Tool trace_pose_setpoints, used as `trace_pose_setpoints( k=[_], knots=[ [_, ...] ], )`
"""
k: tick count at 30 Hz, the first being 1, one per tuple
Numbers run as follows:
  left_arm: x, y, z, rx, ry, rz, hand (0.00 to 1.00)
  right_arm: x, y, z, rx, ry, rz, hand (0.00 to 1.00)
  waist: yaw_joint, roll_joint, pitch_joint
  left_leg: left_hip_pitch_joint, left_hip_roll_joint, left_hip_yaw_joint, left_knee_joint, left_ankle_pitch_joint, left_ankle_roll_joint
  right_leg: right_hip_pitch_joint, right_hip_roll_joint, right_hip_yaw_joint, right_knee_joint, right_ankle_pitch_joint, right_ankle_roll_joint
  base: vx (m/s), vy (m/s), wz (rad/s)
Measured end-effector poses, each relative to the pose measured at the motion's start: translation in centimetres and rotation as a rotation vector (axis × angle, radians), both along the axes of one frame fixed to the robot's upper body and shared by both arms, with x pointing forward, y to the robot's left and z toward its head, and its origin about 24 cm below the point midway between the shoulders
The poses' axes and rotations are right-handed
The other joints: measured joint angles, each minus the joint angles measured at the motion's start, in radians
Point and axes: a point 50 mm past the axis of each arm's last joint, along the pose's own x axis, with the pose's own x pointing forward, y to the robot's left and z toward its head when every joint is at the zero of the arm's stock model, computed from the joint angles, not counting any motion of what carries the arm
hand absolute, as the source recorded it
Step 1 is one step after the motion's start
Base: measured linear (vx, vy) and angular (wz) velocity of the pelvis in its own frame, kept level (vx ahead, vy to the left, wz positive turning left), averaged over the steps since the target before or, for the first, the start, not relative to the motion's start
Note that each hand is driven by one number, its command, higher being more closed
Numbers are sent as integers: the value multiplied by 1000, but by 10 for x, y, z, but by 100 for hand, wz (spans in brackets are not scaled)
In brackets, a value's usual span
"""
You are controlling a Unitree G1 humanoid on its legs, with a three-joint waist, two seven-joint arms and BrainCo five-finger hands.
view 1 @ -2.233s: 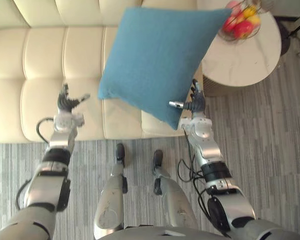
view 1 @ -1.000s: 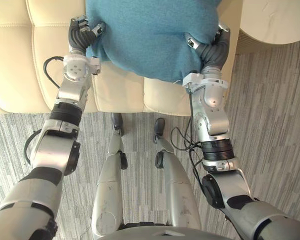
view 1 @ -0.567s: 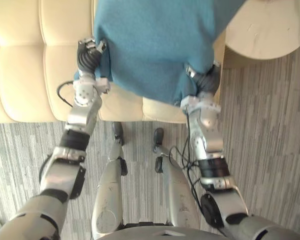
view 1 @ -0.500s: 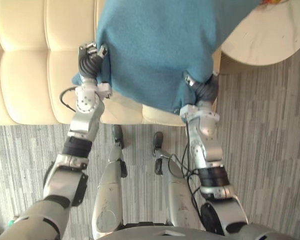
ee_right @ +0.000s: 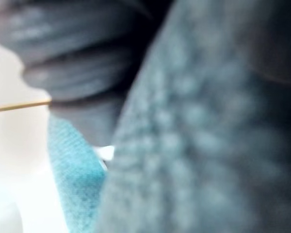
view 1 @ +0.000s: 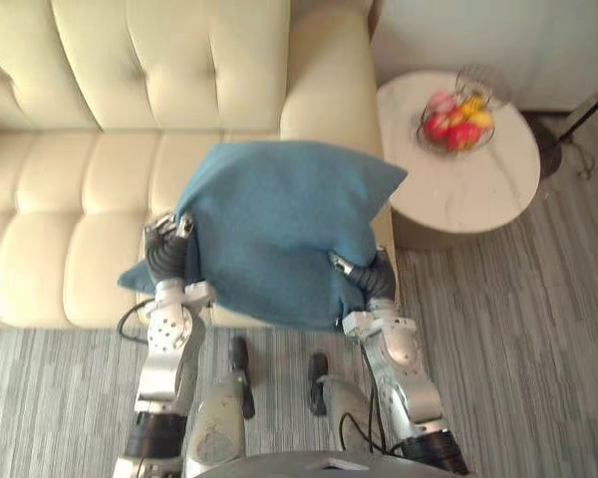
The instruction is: Pick up cushions and gather them together orderly.
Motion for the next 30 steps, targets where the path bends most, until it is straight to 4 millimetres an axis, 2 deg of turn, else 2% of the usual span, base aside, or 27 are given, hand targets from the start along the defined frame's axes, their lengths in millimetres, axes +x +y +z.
trace_pose_setpoints(
  k=[2,4,6,7,9,10,11,12,13,14,15,16,17,18,19,20,22,23,24,25,26,27,28,29,30],
  knots=[
    [-10,7,-11,-5,39,22,100,-3,4,-5,-5,14,39,100,1,16,-25,25,3,-17,27,-27,0,58,5,-12,-31,0,0,89,3,9],
    [-22,16,-17,13,65,53,100,-5,8,-8,-7,19,83,100,16,23,-31,29,23,-19,124,-80,-1,115,17,-17,-47,-2,3,62,1,2],
    [-30,20,-20,14,79,73,100,-8,11,-9,-6,26,103,100,23,24,-31,27,31,-19,189,-102,-5,153,20,-27,-51,-8,4,29,13,17],
    [-37,23,-23,15,94,83,100,-9,14,-11,-2,32,115,100,24,24,-33,21,32,-17,227,-109,-9,180,13,-48,-53,-15,6,-23,29,43],
    [-42,27,-26,17,109,94,100,-10,16,-11,0,30,131,100,29,30,-56,4,31,-11,199,-125,-6,180,2,-75,-58,-16,6,-75,69,55],
    [-42,27,-26,16,109,94,100,-9,15,-10,-2,25,134,100,35,28,-66,-5,45,46,197,-164,7,178,-23,-104,-65,-12,7,-71,120,62],
    [-42,27,-26,16,109,96,100,-7,15,-9,-5,19,135,100,41,25,-67,-16,64,72,216,-169,14,178,-43,-118,-65,-10,11,-27,175,76],
    [-43,29,-28,17,119,104,100,-4,15,-8,-14,16,141,100,40,27,-75,-29,102,72,224,-166,7,183,-77,-135,-71,0,28,-5,189,50],
    [-43,30,-29,17,122,106,100,-3,15,-9,-21,17,145,100,40,28,-78,-30,119,70,218,-164,4,185,-90,-137,-75,8,41,30,273,46],
    [-42,30,-33,15,135,104,100,0,13,-12,-39,29,146,100,38,37,-95,-25,162,65,173,-148,-16,195,-118,-146,-101,29,75,44,268,29],
    [-42,29,-34,14,141,100,100,1,12,-14,-42,36,141,100,36,45,-102,-19,178,65,144,-135,-19,202,-127,-154,-114,39,92,66,390,33],
    [-42,27,-36,11,149,91,100,1,9,-17,-47,52,130,100,33,64,-117,6,208,72,85,-71,-41,216,-132,-156,-142,56,121,88,430,38],
    [-39,25,-38,14,156,79,100,2,7,-23,-43,77,115,100,24,59,-122,10,195,105,79,18,-89,245,-154,-155,-173,72,151,120,591,44],
    [-37,28,-41,31,173,75,100,3,9,-32,-29,121,108,100,20,19,-139,-3,145,112,104,-3,-53,258,-195,-154,-220,132,136,91,415,36],
    [-37,30,-41,39,174,77,100,3,11,-33,-24,125,109,100,20,11,-142,-11,138,112,121,-15,-46,262,-201,-155,-230,147,139,70,423,24],
    [-37,35,-40,55,176,77,100,4,15,-32,-5,121,108,100,17,1,-145,-32,125,109,184,-57,-25,278,-217,-156,-245,192,149,38,242,11],
    [-38,36,-44,54,191,75,100,4,17,-31,9,119,104,100,23,-2,-147,-48,107,110,279,-132,-4,286,-249,-151,-223,219,163,22,346,-2],
    [-38,35,-44,54,194,72,100,4,16,-31,5,119,101,100,25,-2,-147,-50,103,118,295,-152,1,281,-259,-150,-209,219,163,-23,335,-24],
    [-37,31,-47,48,202,57,100,5,14,-31,2,119,94,100,29,-2,-147,-52,85,142,311,-185,17,231,-298,-130,-131,225,154,-53,291,-34],
    [-36,28,-47,48,203,36,100,5,10,-31,-11,117,76,100,29,0,-147,-51,72,165,294,-187,25,159,-324,-108,-51,256,108,-56,302,-47],
    [-36,26,-47,49,203,23,100,6,7,-31,-25,117,66,100,31,-1,-147,-41,60,189,264,-183,34,102,-339,-102,2,292,29,-47,303,-49],
    [-36,25,-48,48,204,18,100,6,6,-32,-34,117,61,100,30,-1,-147,-24,52,207,228,-172,51,60,-347,-102,40,327,-29,-11,268,-49],
    [-36,24,-49,44,206,19,100,6,7,-32,-36,120,61,100,19,2,-144,-6,42,207,188,-157,73,15,-341,-100,115,278,-46,4,272,-31],
    [-36,25,-51,51,220,16,100,6,7,-35,-36,130,63,100,-4,5,-142,26,33,201,135,-135,96,-3,-269,-96,193,127,-10,16,177,-16],
    [-36,25,-53,51,227,15,100,5,7,-36,-37,135,63,100,-10,7,-141,38,31,201,118,-128,102,-3,-234,-94,197,90,1,22,109,-6]
  ],
)
